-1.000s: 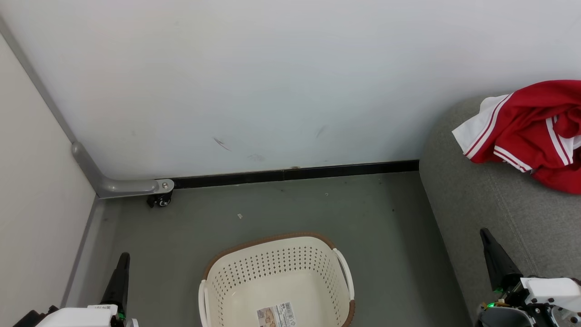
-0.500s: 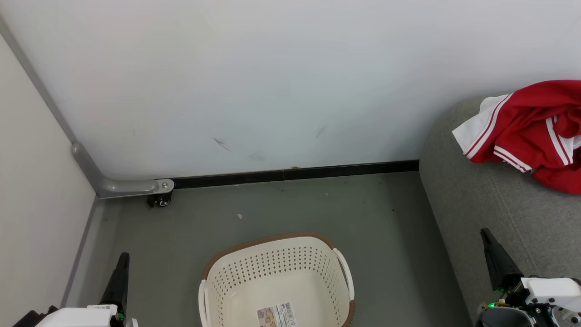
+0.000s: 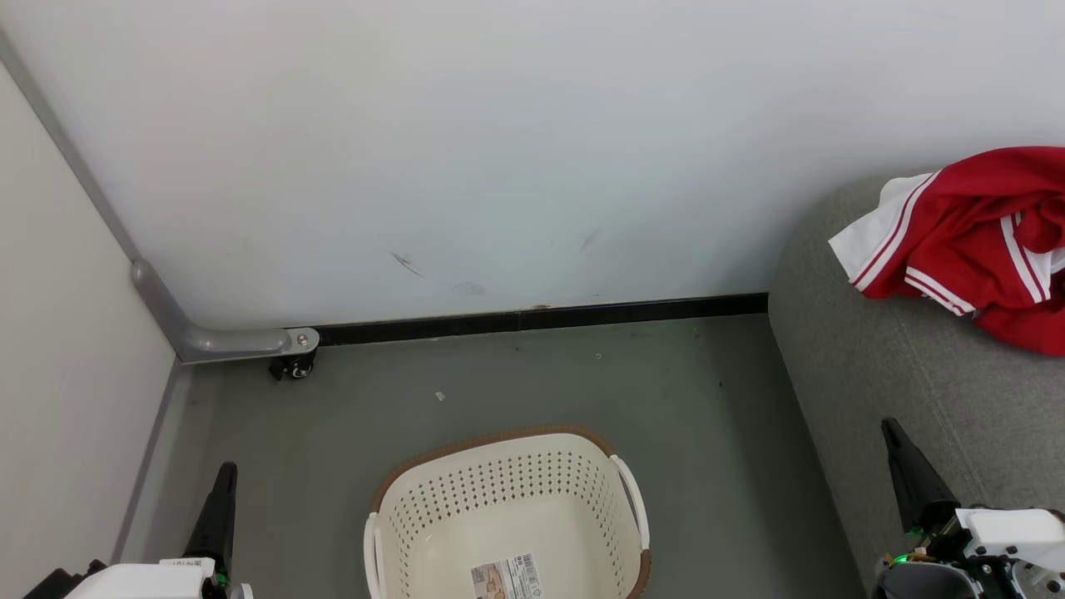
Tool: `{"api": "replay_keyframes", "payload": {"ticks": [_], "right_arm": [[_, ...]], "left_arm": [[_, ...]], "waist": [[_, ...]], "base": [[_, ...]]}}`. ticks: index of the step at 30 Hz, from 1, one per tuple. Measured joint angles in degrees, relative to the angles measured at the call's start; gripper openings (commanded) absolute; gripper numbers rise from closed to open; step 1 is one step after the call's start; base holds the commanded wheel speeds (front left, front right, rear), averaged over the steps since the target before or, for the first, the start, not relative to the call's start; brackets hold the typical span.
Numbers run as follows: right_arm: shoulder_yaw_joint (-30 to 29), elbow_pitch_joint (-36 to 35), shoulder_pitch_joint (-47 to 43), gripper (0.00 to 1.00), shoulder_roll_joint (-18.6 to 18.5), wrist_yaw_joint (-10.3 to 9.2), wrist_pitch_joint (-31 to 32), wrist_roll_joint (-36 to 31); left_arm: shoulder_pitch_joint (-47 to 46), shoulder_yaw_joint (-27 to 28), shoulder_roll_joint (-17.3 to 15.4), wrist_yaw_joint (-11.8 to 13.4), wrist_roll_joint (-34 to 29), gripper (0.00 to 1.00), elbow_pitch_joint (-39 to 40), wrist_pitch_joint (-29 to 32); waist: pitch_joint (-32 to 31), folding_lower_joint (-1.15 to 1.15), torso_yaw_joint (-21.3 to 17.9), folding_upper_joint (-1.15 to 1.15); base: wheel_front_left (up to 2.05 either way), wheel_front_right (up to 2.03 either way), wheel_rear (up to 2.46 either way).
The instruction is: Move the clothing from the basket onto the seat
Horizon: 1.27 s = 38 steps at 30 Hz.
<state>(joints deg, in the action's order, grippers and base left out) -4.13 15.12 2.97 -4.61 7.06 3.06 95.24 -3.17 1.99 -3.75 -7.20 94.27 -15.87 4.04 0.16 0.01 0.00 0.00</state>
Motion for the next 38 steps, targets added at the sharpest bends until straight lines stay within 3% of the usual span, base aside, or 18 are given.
{"api": "replay_keyframes", "payload": {"ticks": [38], "right_arm": [[-0.2,0.0,0.0,0.0,0.2,0.0,0.3,0.0]], "left_arm": [[0.0,0.2,0.1,0.0,0.0,0.0,0.0,0.4]], "waist": [[0.0,0.0,0.0,0.0]], "base": [[0.0,0.0,0.0]]}}
